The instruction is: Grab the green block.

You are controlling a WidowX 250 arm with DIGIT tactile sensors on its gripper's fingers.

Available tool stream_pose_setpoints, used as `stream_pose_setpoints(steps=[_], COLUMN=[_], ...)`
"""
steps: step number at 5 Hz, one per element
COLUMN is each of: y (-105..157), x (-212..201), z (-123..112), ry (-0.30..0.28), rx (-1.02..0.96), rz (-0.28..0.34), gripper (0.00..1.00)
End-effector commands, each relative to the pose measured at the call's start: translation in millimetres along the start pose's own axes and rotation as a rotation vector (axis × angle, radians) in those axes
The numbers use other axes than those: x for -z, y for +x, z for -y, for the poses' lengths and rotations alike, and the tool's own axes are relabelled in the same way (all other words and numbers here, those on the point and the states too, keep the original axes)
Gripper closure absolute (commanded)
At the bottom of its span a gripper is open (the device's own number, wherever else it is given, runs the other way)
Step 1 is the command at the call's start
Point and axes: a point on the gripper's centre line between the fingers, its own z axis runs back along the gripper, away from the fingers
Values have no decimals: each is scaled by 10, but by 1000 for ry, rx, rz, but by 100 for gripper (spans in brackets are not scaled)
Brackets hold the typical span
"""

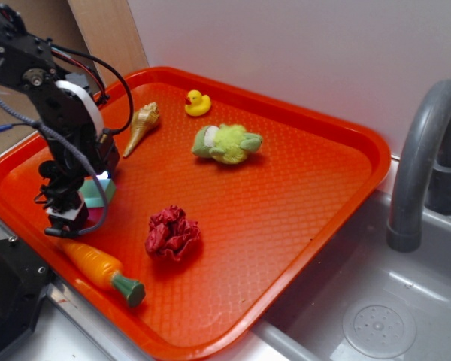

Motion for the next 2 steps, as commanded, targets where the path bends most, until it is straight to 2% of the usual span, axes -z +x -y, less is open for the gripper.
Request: stream_pose_setpoints(steps=[1, 2], y=[-55, -65], x=[-296, -785], z=[-41, -229], ry=[-36, 33], rx=[34, -19], rz=[-3, 23], gripper=[100, 100])
